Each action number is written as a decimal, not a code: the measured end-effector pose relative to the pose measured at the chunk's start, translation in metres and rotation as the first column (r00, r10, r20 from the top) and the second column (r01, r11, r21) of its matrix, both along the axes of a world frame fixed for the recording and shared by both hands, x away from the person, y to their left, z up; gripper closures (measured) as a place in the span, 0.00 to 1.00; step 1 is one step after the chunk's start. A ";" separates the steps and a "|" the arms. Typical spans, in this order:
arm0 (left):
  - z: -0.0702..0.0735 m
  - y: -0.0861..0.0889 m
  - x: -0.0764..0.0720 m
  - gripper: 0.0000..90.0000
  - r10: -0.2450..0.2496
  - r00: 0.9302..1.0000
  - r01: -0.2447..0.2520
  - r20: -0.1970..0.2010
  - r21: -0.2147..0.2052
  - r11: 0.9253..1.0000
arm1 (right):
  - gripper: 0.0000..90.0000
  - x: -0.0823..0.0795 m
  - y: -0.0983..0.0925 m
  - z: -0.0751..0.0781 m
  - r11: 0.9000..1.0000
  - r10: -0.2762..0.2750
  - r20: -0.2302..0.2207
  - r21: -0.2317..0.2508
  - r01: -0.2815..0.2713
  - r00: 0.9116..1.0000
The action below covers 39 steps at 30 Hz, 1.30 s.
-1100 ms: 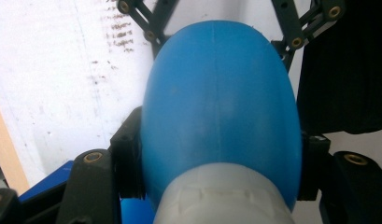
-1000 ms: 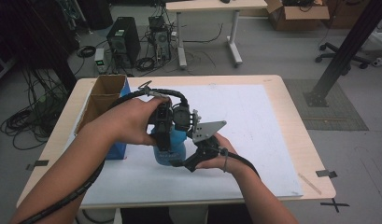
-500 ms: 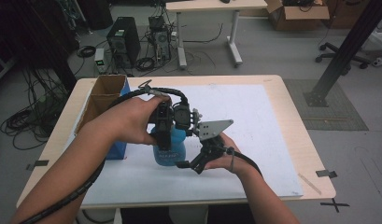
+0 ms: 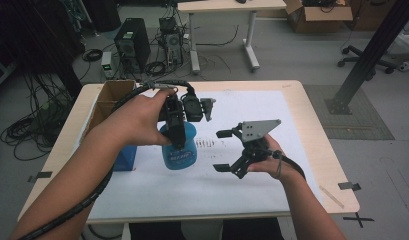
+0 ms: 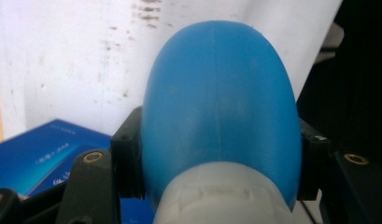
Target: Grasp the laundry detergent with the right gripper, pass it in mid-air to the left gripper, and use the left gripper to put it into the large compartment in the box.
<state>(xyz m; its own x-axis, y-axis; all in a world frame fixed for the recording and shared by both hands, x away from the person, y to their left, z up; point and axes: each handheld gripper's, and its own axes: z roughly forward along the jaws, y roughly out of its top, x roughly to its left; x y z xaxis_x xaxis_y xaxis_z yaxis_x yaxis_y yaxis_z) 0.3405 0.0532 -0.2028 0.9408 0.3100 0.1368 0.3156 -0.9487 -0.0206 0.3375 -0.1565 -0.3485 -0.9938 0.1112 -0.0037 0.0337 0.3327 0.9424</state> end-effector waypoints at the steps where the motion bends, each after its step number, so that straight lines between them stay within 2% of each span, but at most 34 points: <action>1: 0.002 0.001 0.002 0.42 0.024 1.000 -0.024 -0.002 -0.008 1.000 | 0.00 0.001 -0.003 0.002 1.000 -0.003 0.005 -0.009 0.003 1.000; 5: 0.012 0.005 0.010 0.42 0.100 0.995 -0.100 -0.009 -0.029 0.995 | 0.00 0.002 -0.014 0.006 0.999 -0.007 0.011 -0.033 0.008 1.000; 6: 0.015 0.007 0.012 0.42 0.131 0.991 -0.132 -0.011 -0.042 0.990 | 0.00 0.003 -0.016 0.007 0.999 -0.009 0.010 -0.034 0.009 1.000; 8: 0.017 0.008 0.013 0.42 0.144 0.989 -0.145 -0.015 -0.038 0.989 | 0.00 0.003 -0.019 0.009 0.999 -0.011 0.012 -0.037 0.011 1.000; 9: 0.023 0.011 0.017 0.42 0.191 0.981 -0.192 -0.019 -0.041 0.981 | 0.00 0.003 -0.023 0.011 0.999 -0.013 0.014 -0.039 0.013 1.000; 10: 0.023 0.011 0.017 0.42 0.191 0.981 -0.192 -0.019 -0.041 0.981 | 0.00 0.003 -0.023 0.011 0.999 -0.013 0.014 -0.039 0.013 1.000; 14: 0.034 0.021 0.025 0.42 0.291 0.957 -0.291 -0.009 -0.044 0.956 | 0.00 0.004 -0.032 0.014 0.998 -0.023 0.014 -0.050 0.024 1.000; 18: 0.042 0.029 0.031 0.42 0.361 0.933 -0.361 0.007 -0.036 0.932 | 0.00 0.006 -0.038 0.014 0.998 -0.031 0.013 -0.059 0.032 0.999; 19: 0.045 0.033 0.033 0.42 0.390 0.921 -0.389 0.007 -0.033 0.920 | 0.00 0.006 -0.039 0.014 0.998 -0.031 0.014 -0.062 0.032 0.999; 20: 0.047 0.035 0.034 0.42 0.410 0.912 -0.409 0.008 -0.037 0.912 | 0.00 0.006 -0.040 0.014 0.997 -0.034 0.011 -0.065 0.034 0.999; 23: 0.055 0.046 0.040 0.42 0.486 0.874 -0.485 0.007 -0.044 0.874 | 0.00 0.008 -0.043 0.014 0.996 -0.037 0.016 -0.082 0.038 0.999; 26: 0.064 0.056 0.044 0.42 0.540 0.841 -0.539 0.012 -0.052 0.841 | 0.00 0.011 -0.046 0.015 0.994 -0.039 0.020 -0.101 0.041 0.999; 28: 0.070 0.064 0.047 0.42 0.563 0.826 -0.561 0.016 -0.057 0.826 | 0.00 0.013 -0.048 0.017 0.992 -0.041 0.019 -0.115 0.043 0.999; 30: 0.076 0.071 0.050 0.42 0.605 0.796 -0.603 0.010 -0.063 0.795 | 0.00 0.015 -0.050 0.020 0.990 -0.041 0.021 -0.135 0.043 0.999; 31: 0.079 0.076 0.052 0.42 0.621 0.784 -0.619 0.008 -0.070 0.782 | 0.00 0.017 -0.050 0.022 0.988 -0.041 0.019 -0.150 0.043 0.999; 32: 0.082 0.080 0.053 0.42 0.632 0.775 -0.630 0.005 -0.071 0.773 | 0.01 0.019 -0.051 0.024 0.984 -0.046 0.020 -0.172 0.049 0.999; 34: 0.088 0.087 0.055 0.42 0.659 0.752 -0.657 0.004 -0.081 0.750 | 0.01 0.023 -0.052 0.029 0.975 -0.046 0.016 -0.215 0.048 0.999; 35: 0.091 0.091 0.056 0.42 0.669 0.743 -0.666 0.007 -0.085 0.741 | 0.01 0.025 -0.053 0.032 0.971 -0.045 0.016 -0.233 0.048 0.999; 38: 0.098 0.102 0.057 0.42 0.708 0.706 -0.703 0.012 -0.104 0.703 | 0.01 0.031 -0.054 0.042 0.956 -0.038 0.016 -0.289 0.041 0.999; 39: 0.100 0.106 0.058 0.42 0.716 0.698 -0.711 0.013 -0.108 0.695 | 0.01 0.033 -0.054 0.045 0.951 -0.033 0.018 -0.308 0.037 0.999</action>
